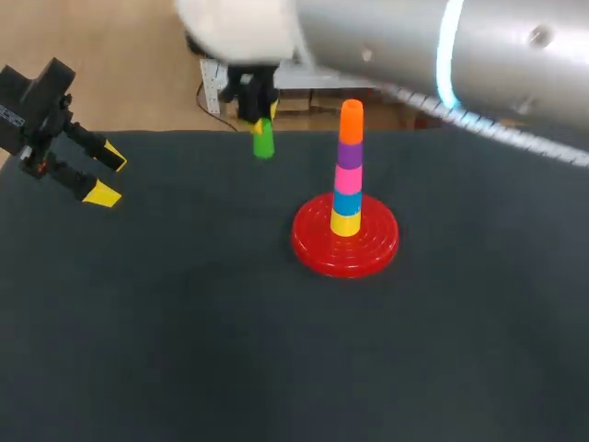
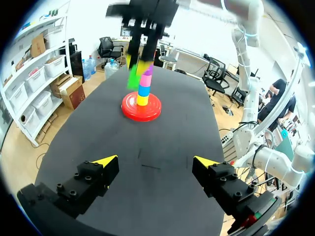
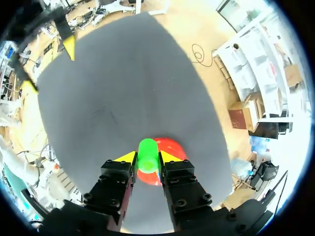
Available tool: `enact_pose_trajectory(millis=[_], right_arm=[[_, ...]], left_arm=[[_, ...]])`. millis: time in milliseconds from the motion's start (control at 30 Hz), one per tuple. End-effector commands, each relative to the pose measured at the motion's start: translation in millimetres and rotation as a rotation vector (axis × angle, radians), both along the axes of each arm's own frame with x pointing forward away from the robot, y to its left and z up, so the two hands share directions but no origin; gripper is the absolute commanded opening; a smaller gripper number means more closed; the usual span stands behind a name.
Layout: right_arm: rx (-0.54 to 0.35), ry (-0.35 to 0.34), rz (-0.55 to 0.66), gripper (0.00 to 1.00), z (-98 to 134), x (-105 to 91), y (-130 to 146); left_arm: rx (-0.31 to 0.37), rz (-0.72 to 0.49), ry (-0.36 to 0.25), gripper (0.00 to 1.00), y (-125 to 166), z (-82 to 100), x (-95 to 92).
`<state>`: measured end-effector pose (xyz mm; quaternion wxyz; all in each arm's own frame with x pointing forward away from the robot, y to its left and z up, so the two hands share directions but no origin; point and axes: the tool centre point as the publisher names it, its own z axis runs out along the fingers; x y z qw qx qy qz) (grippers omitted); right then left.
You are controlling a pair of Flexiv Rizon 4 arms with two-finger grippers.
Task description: Pick up and stack the cylinders on the red base in this order: pink,purple,orange,green
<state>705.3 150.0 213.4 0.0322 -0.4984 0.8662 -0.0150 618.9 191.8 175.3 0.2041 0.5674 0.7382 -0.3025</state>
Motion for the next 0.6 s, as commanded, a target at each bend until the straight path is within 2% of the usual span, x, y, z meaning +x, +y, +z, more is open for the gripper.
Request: enact_pose_trajectory(millis=[33, 167, 267, 400, 600], right_arm=[[0.113, -0.065, 0.005, 0.0, 70.0, -22.7, -49.4], [0.12, -0.079, -0.024, 0.0, 95.7, -27.9, -76.7], [0.124, -0.077, -0.058, 0.0, 105.7, -29.9, -93.3], [0.11, -0.052, -0.088, 0.0, 104.1, -32.5, -109.3], [0.107, -0.023, -0.148, 0.0, 88.9, -30.6, -127.1]], left_arm=[[-0.001, 0.0, -0.001, 1.0, 0.3, -0.8, 0.1], [-0.001, 0.0, -0.001, 1.0, 0.3, -0.8, 0.1], [-0.001, 0.0, -0.001, 1.0, 0.3, -0.8, 0.1], [-0.001, 0.0, -0.001, 1.0, 0.3, -0.8, 0.1], [-0.001, 0.0, -0.001, 1.0, 0.3, -0.8, 0.1]])
